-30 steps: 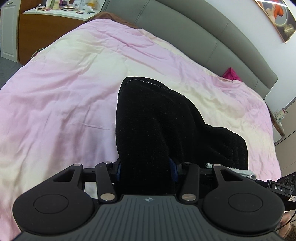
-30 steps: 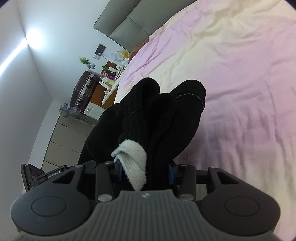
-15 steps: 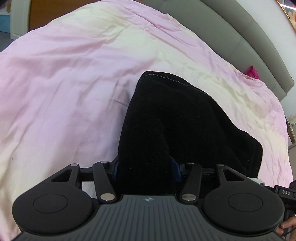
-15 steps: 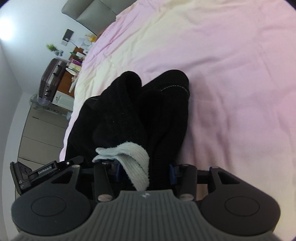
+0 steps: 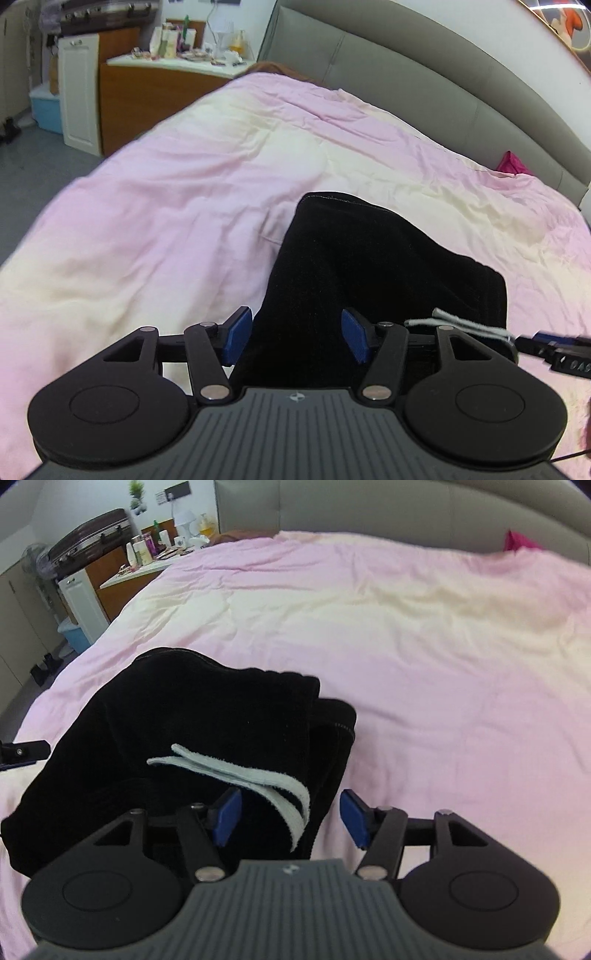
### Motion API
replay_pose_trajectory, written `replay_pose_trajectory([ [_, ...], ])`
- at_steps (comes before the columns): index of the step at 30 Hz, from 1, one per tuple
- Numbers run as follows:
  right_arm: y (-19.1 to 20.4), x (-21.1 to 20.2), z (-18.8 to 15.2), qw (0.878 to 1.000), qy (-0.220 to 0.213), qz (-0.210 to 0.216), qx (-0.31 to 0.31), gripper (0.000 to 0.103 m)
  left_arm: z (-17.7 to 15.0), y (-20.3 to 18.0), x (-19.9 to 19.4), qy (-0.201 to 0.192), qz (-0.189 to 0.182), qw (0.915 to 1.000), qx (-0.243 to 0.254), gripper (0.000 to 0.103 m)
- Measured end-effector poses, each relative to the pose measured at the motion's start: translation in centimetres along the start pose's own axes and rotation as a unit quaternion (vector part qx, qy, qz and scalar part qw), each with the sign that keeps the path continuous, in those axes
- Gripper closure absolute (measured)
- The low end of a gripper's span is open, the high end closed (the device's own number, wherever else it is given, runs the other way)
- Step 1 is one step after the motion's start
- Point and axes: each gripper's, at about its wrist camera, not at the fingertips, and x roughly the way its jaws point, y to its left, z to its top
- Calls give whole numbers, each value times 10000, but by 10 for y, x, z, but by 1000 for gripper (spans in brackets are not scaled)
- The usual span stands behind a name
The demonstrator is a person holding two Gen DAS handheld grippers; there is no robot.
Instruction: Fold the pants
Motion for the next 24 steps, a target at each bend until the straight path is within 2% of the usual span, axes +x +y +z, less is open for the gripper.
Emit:
replay_pose_trajectory([
  [3,12,-24,-8,9985,-419,16,-343,48,-12,-5,-15,-115,39,9998,137,38],
  [5,23,-32,-14,9966,-572,195,-551,54,-19,-3,-13,-35,-39,9999,129,43],
  [7,29,-26,-23,9964,-415,286,-678,62,-26,1,-2,213,18,9997,87,54],
  [11,24,3,-49,9975,139,178,-665,65,-45,5,22,601,671,9954,311,55],
  [13,19,16,-63,9969,311,218,-693,63,-55,8,31,701,708,9943,372,55],
  [15,15,23,-69,9972,346,218,-628,58,-59,8,33,655,764,9938,480,55],
  [17,7,26,-67,9982,399,323,-309,57,-57,10,28,649,712,9943,456,55],
  [20,4,19,-59,9982,403,396,-204,58,-45,14,11,552,629,9959,352,59],
  [22,6,7,-51,9985,260,383,-277,59,-32,14,-2,294,447,9982,281,59],
  [24,8,-6,-40,9986,-73,374,-376,59,-15,10,-10,63,233,9995,198,59],
])
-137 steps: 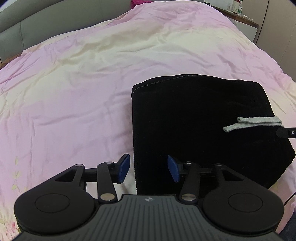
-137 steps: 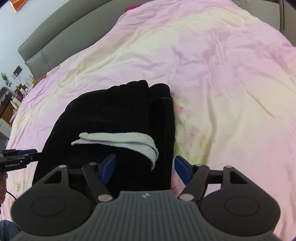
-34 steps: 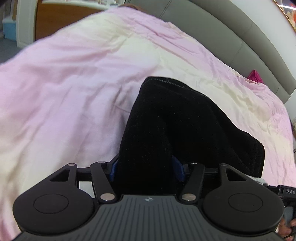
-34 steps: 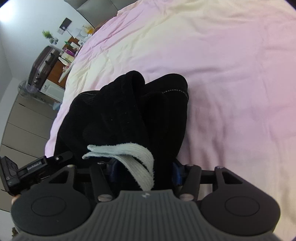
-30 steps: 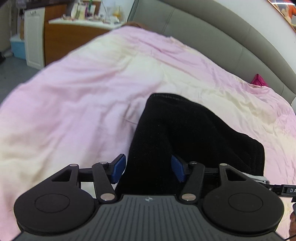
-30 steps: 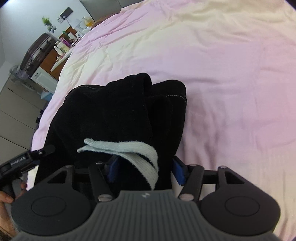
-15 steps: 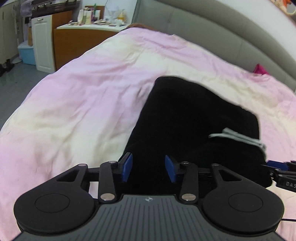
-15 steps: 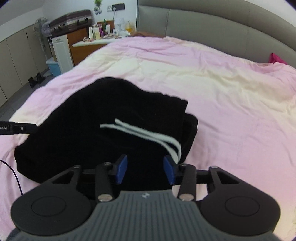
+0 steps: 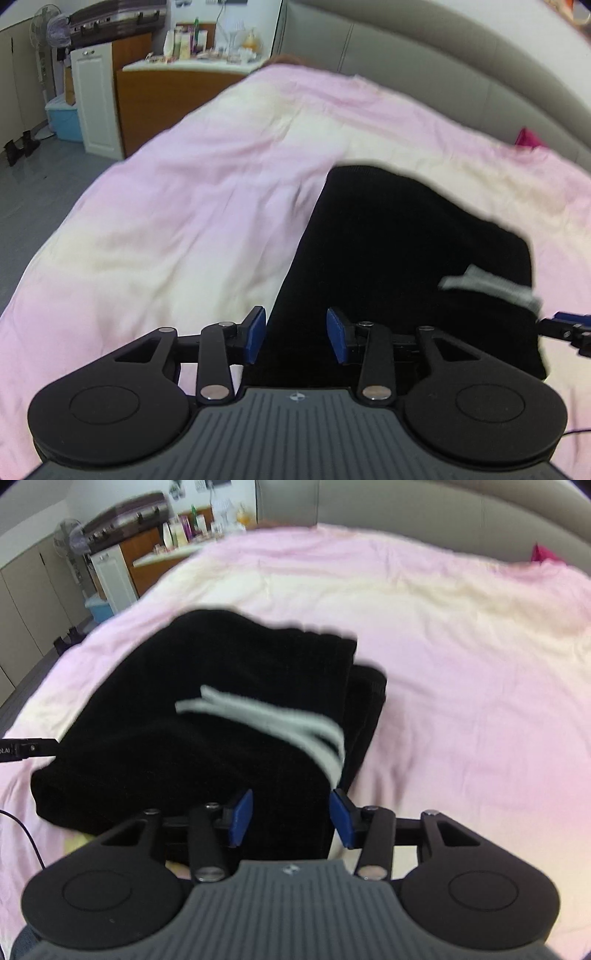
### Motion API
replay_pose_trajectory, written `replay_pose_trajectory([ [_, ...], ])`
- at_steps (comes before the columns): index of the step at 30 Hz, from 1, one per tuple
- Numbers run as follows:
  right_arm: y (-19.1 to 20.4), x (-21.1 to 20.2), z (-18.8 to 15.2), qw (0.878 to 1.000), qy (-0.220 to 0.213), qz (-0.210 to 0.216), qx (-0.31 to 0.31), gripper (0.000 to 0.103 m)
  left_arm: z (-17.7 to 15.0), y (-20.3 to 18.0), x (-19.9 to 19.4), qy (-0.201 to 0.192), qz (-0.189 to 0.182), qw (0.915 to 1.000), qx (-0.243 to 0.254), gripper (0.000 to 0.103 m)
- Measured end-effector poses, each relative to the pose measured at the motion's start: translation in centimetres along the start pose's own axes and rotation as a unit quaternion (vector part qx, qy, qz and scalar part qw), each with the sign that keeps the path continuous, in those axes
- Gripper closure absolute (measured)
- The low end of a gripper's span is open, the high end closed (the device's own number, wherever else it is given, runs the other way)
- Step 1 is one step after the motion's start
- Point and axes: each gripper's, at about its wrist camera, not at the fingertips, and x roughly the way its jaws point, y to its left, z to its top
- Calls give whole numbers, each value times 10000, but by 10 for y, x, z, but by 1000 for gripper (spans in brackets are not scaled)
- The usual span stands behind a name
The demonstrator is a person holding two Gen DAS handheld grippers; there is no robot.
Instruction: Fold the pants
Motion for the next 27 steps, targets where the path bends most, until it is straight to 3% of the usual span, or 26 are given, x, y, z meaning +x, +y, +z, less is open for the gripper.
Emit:
replay_pose_trajectory([
  [2,1,-5,16,9997,-253,-36,-43,61,18,-11,3,-166,-71,9998,88,59],
  [4,2,-1,33,9991,-417,-86,-65,70,31,-26,13,-271,40,9993,261,58],
  [8,5,23,61,9980,-538,-290,-173,81,42,-46,47,-223,217,9991,305,57],
  [14,-7,79,79,9983,-229,-492,-231,81,49,-61,98,-101,581,9976,376,57],
  [18,-18,105,79,9986,-21,-488,-213,81,47,-56,120,144,706,9972,205,51],
  [21,-27,117,77,9990,13,-446,-90,82,46,-53,126,164,772,9968,121,44],
  [27,-26,114,87,9987,160,-473,37,81,48,-54,99,49,798,9967,-155,47],
])
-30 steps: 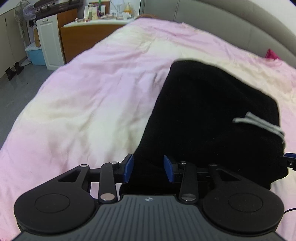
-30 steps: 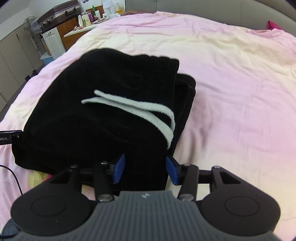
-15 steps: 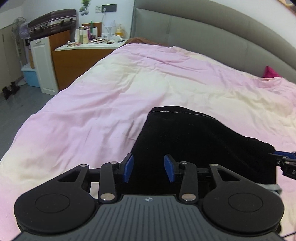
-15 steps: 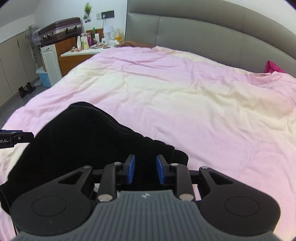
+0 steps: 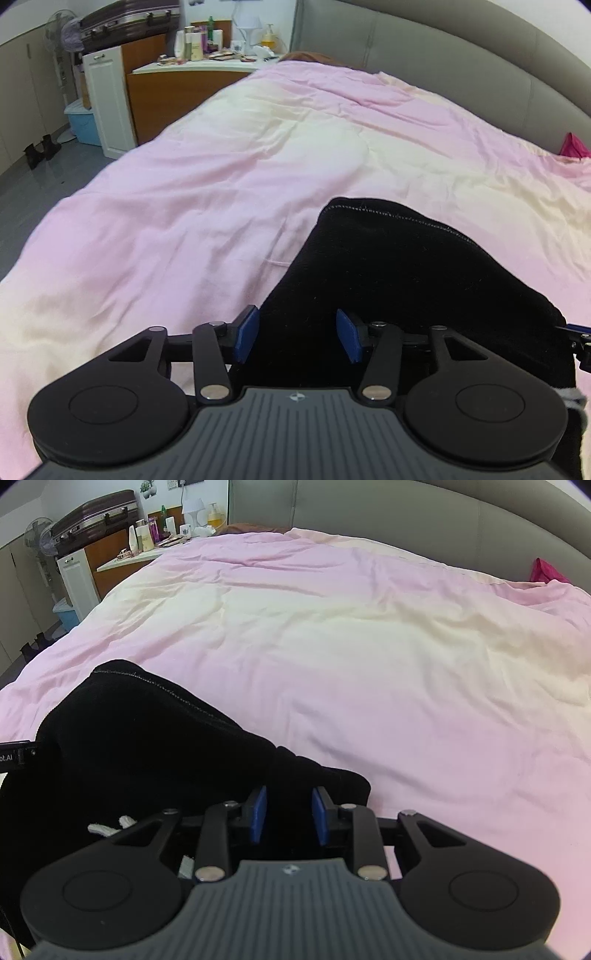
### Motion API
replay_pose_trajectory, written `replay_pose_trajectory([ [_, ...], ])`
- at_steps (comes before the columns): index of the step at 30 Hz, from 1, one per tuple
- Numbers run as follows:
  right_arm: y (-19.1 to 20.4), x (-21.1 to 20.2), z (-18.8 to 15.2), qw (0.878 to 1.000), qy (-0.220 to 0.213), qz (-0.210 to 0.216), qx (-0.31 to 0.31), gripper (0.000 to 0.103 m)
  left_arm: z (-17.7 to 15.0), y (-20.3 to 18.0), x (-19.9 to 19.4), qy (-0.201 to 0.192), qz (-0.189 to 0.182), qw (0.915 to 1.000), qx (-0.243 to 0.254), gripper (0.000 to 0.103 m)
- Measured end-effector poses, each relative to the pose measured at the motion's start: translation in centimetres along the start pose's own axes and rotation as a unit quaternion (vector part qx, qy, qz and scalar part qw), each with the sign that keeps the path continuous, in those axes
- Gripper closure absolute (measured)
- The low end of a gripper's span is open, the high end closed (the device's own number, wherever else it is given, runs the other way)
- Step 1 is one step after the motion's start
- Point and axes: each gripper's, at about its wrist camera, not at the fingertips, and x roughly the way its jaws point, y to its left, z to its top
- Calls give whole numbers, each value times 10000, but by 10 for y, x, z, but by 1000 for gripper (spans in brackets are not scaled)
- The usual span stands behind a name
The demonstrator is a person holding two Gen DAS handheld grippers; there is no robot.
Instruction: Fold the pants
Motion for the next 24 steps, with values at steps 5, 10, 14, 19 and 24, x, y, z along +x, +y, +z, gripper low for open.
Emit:
replay_pose_trajectory([
  [5,6,-46,7,9997,-214,83,82,70,8,-3,-66,-483,17,9986,207,47],
  [10,28,-124,4,9970,-682,320,-160,56,19,-10,-145,-889,-28,9938,667,46],
  [14,40,-196,-5,9903,-1271,522,-221,38,25,-14,-209,-1175,-145,9866,1123,43],
  [19,47,-280,-26,9798,-1899,610,-178,24,24,-15,-278,-1587,-228,9752,1525,28],
  [24,47,-349,-59,9713,-2317,533,-74,8,11,-7,-329,-1807,-515,9637,1896,18],
])
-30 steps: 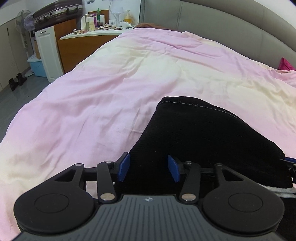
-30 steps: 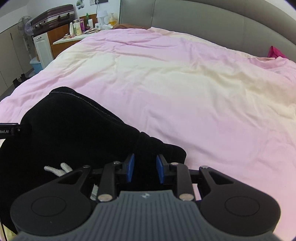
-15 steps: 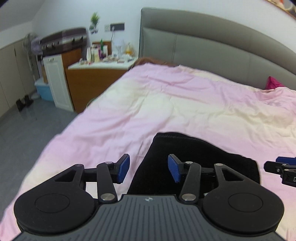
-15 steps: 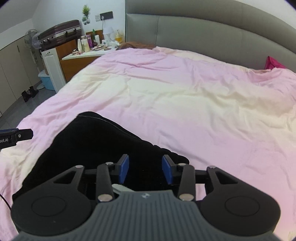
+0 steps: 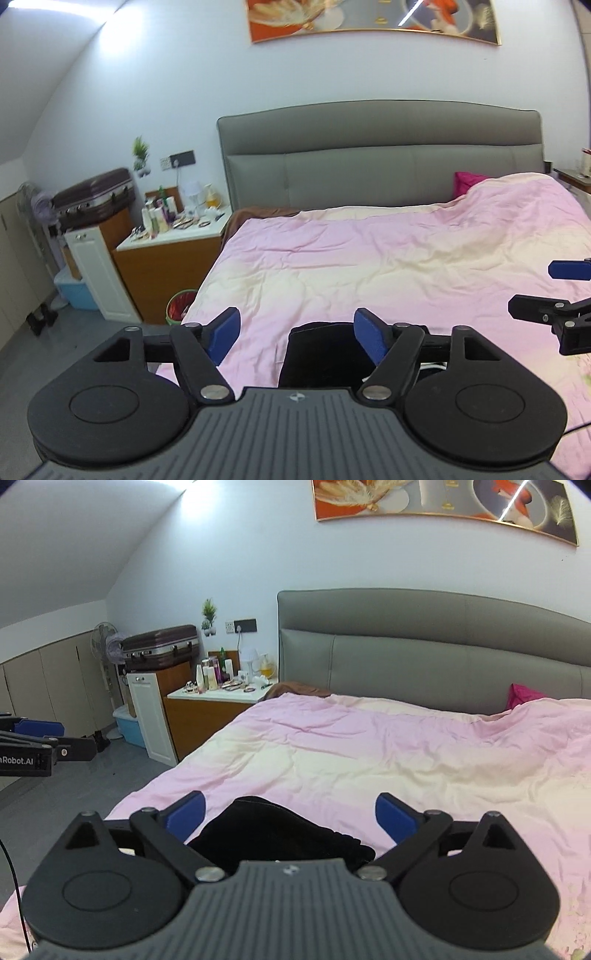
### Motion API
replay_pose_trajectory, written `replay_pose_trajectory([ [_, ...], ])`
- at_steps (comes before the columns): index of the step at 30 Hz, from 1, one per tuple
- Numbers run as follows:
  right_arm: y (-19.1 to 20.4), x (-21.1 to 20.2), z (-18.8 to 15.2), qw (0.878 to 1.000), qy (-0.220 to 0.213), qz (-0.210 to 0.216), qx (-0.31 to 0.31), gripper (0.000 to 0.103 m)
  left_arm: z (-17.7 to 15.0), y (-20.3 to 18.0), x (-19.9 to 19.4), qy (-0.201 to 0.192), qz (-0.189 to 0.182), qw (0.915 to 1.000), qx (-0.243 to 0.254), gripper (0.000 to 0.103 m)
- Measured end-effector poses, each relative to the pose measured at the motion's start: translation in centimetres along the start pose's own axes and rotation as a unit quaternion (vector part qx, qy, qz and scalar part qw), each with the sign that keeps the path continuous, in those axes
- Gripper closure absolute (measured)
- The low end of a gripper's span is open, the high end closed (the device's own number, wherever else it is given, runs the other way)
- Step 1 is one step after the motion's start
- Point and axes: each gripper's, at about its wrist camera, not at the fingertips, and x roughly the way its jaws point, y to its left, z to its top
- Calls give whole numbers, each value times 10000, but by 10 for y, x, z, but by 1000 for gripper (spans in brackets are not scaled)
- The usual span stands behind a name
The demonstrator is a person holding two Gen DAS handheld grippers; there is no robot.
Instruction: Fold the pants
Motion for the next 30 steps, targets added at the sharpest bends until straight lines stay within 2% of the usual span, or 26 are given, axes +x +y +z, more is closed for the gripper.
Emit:
replay_pose_trajectory([
  [1,1,-14,-2,10000,-61,-11,12,5,0,1,-8,-42,-31,10000,41,17],
  [7,11,-80,-27,9991,-333,-221,117,5,-4,0,-56,-496,-20,9988,-5,9],
  [12,23,-113,-55,9979,-448,-444,124,5,-23,-12,-81,-846,194,9962,-98,9],
  [15,27,-125,-72,9968,-514,-597,109,5,-40,-23,-89,-923,294,9952,-148,9],
  [21,29,-145,-107,9955,-438,-818,167,5,-84,-42,-83,-610,322,9962,-532,9],
  [27,27,-151,-138,9941,-235,-1029,232,5,-130,-71,-66,-114,354,9986,-369,9],
  [30,24,-146,-149,9942,-54,-1035,291,5,-144,-79,-54,170,254,9987,-408,9],
])
